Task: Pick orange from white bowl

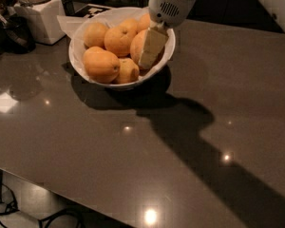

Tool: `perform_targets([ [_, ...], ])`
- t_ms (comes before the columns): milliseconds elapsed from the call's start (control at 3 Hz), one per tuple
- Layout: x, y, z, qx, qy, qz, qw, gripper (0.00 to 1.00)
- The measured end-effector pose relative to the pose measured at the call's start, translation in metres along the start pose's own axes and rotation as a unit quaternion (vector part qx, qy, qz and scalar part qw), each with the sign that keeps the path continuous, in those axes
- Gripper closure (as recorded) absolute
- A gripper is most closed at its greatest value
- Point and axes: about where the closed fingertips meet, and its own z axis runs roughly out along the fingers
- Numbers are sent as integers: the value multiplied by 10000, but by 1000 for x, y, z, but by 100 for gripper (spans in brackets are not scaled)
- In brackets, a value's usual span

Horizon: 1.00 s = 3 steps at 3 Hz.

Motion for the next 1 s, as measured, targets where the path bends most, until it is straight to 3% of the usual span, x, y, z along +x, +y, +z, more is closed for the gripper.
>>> perform_targets([
  [333, -2, 5, -5, 49, -76, -80, 9999, 100],
  [667, 2, 32, -29, 121, -343, -33, 9993, 100],
  [1000, 18, 88, -60, 69, -652, 248, 9975, 100],
])
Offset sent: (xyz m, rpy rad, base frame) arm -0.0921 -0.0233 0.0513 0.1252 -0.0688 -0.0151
